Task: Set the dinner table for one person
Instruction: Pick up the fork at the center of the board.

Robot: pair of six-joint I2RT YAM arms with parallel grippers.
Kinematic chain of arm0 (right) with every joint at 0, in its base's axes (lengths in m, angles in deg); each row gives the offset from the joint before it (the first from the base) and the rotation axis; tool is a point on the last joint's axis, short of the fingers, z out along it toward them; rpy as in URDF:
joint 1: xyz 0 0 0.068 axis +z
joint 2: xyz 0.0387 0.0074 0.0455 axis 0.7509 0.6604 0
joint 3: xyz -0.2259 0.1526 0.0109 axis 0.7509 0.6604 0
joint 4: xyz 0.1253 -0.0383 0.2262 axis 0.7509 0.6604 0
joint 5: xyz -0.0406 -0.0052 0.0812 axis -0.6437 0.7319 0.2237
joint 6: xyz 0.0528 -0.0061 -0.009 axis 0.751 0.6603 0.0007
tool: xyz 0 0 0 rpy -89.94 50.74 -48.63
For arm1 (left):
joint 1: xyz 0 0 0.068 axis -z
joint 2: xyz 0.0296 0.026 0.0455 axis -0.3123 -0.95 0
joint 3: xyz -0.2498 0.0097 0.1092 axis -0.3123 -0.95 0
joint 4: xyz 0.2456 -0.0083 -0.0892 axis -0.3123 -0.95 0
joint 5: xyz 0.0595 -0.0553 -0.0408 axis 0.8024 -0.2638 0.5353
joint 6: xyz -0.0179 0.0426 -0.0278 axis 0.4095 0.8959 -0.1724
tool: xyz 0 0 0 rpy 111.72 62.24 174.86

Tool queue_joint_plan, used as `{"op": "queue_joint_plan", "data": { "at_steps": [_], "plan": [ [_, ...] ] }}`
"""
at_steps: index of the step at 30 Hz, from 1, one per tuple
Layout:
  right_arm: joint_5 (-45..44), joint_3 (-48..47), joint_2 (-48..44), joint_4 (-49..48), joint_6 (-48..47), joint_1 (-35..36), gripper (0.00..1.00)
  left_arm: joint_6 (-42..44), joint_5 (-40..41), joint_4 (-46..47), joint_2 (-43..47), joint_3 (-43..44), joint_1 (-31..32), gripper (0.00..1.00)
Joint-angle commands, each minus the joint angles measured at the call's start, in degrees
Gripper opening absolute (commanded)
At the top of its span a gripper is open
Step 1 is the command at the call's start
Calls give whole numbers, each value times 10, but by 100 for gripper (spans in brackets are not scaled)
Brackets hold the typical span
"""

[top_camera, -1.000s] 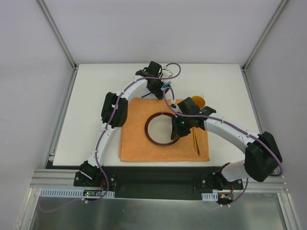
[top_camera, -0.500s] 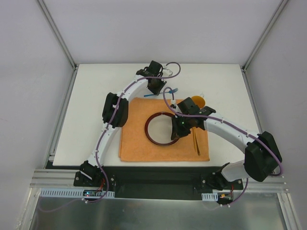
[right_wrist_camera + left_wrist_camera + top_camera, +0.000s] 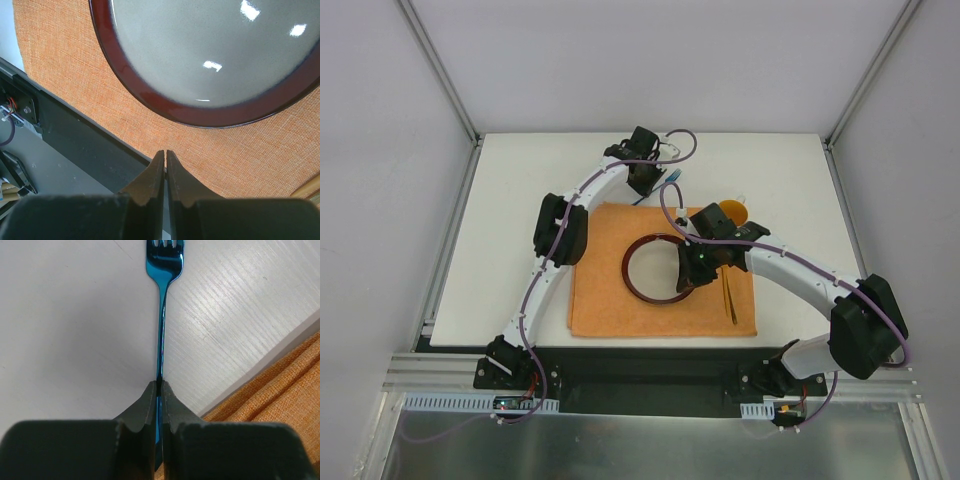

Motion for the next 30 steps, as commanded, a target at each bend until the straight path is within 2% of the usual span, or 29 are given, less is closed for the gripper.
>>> {"op": "queue_joint_plan", "data": {
  "at_steps": [1, 22, 30],
  "plan": [
    [0, -9, -3, 5, -7, 3, 7, -22, 3, -23, -1, 18, 1, 0],
    [0, -39, 9, -12, 0, 3, 8, -66, 64, -3, 146, 22, 19, 0],
    [0, -49, 3, -15, -5, 2, 8, -88, 125, 15, 179, 7, 25, 0]
  ]
}}
